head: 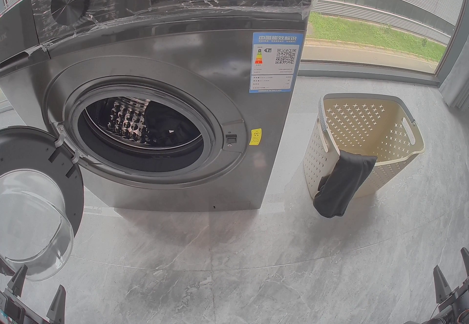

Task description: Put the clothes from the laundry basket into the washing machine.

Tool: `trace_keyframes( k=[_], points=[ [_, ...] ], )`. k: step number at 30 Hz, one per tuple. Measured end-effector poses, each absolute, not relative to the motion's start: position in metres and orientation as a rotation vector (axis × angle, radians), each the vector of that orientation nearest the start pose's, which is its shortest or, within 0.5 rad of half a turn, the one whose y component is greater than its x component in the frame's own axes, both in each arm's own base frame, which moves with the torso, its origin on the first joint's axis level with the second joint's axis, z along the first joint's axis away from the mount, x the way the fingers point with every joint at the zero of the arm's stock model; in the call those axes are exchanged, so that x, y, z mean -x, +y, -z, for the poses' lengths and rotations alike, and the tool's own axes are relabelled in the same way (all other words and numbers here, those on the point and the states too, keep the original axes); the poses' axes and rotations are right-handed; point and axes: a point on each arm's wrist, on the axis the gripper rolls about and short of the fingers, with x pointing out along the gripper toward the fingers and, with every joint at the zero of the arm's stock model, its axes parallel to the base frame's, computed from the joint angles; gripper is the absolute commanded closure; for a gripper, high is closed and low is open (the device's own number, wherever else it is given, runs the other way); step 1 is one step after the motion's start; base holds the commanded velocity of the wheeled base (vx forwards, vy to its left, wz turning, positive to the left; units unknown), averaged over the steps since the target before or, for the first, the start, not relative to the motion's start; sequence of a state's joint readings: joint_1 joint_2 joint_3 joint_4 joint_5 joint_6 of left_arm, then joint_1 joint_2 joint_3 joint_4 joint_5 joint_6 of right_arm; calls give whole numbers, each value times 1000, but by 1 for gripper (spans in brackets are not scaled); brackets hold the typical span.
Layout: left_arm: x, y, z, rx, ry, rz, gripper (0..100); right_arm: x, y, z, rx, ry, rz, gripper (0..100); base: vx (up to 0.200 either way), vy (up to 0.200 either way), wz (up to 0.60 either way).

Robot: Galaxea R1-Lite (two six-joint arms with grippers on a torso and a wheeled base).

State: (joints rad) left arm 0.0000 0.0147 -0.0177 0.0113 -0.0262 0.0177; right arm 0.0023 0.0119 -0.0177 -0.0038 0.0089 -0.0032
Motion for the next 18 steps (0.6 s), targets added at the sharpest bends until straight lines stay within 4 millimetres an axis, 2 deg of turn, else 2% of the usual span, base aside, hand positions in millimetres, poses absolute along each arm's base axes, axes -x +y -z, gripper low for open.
trace_keyframes(
  k=[18],
  points=[
    [23,-1,-80,-15,4,26,0,23,0,-81,3,-9,-11,0,0,-200,0]
  ],
)
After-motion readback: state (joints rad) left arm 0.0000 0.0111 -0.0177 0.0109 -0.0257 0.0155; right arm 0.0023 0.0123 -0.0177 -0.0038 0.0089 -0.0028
